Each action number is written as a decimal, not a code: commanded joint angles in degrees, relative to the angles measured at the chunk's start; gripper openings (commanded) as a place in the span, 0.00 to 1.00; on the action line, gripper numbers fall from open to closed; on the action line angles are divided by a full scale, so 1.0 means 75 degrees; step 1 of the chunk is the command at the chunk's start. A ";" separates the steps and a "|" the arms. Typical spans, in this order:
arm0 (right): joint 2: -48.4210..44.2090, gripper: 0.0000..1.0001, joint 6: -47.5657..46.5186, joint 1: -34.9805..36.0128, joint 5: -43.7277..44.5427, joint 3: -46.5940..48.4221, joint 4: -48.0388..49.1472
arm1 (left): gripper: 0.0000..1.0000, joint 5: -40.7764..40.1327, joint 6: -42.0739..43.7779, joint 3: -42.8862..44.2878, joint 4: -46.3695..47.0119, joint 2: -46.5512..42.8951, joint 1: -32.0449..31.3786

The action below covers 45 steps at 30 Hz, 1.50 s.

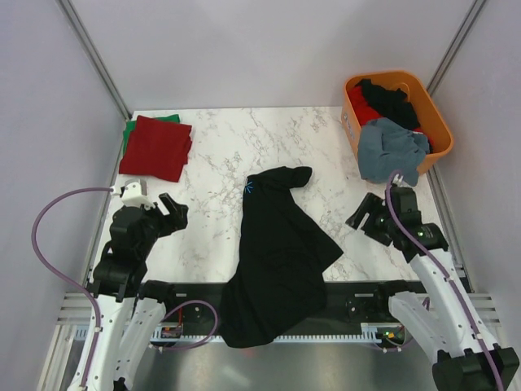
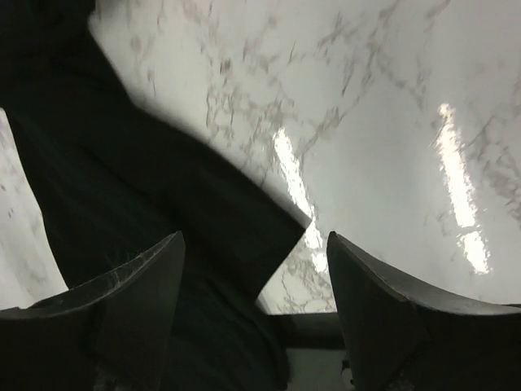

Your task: Fold and stack the t-shirts

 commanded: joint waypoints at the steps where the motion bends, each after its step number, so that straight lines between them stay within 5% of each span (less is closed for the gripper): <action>1: -0.0333 0.77 0.0348 0.0669 -0.0577 -0.0637 0.0229 | 0.86 -0.0072 0.0091 0.0103 0.0118 -0.0031 0.0022; 8: 0.1550 0.83 0.1415 0.3550 0.0629 -0.1400 0.1446 | 0.86 -0.0095 0.0091 0.0114 0.0118 0.0004 0.0022; 17: 0.3182 0.75 0.1346 0.3928 0.1087 -0.1436 0.2526 | 0.84 -0.0248 0.0044 0.0173 0.0048 -0.0101 0.0022; 28: 0.3919 0.40 0.1557 0.5288 0.2715 -0.0405 0.1437 | 0.84 -0.0213 0.0032 0.0185 0.0025 -0.0054 0.0022; 33: 0.4097 0.00 0.1627 0.5417 0.2845 -0.0241 0.1191 | 0.84 -0.0166 0.0032 0.0173 0.0025 -0.0089 0.0022; 45: 0.2375 0.00 0.1487 0.4973 0.3700 0.0569 -0.0567 | 0.84 -0.0154 0.0032 0.0185 0.0025 -0.0089 0.0022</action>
